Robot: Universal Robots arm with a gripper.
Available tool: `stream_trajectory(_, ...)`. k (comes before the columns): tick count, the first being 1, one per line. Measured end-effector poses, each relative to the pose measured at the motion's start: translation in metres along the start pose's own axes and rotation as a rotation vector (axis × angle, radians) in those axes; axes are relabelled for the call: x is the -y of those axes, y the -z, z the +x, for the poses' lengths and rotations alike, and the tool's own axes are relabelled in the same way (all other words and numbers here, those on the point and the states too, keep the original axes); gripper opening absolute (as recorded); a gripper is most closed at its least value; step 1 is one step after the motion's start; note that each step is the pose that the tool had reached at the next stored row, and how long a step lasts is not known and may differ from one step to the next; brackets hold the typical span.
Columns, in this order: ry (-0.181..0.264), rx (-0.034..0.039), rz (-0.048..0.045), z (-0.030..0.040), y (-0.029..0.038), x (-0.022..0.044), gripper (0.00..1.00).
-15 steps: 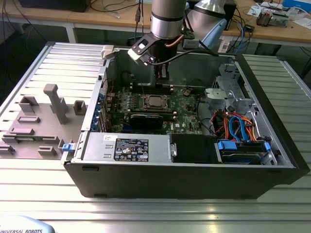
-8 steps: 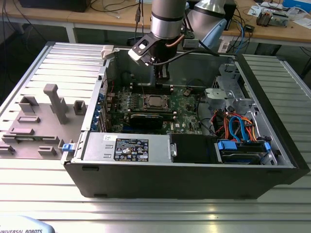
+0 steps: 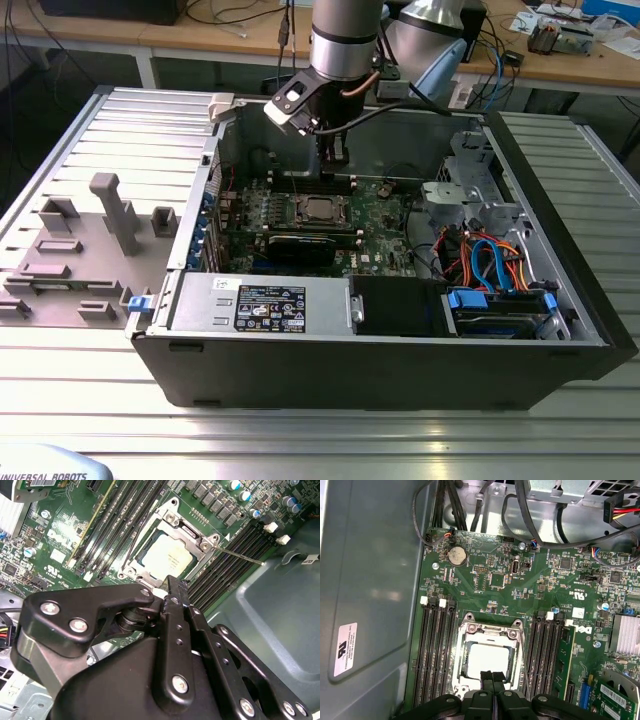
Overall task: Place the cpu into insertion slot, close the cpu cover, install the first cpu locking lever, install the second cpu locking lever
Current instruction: 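Install the first cpu locking lever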
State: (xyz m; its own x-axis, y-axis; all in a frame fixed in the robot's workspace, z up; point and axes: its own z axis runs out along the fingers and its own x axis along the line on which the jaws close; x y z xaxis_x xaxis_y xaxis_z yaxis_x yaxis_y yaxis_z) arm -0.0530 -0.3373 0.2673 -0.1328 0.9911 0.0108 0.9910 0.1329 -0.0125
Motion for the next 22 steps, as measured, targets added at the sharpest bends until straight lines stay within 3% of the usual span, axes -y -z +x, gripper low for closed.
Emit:
stream_trajectory(6,0.003,0.0001,0.0,0.0,0.0,0.0,0.11)
stream_trajectory(12,0.061,0.0008,0.0007,0.0,0.0,0.0001,0.11)
stream_trajectory(22,0.206,0.0026,0.0022,0.0,0.0001,0.0001,0.11)
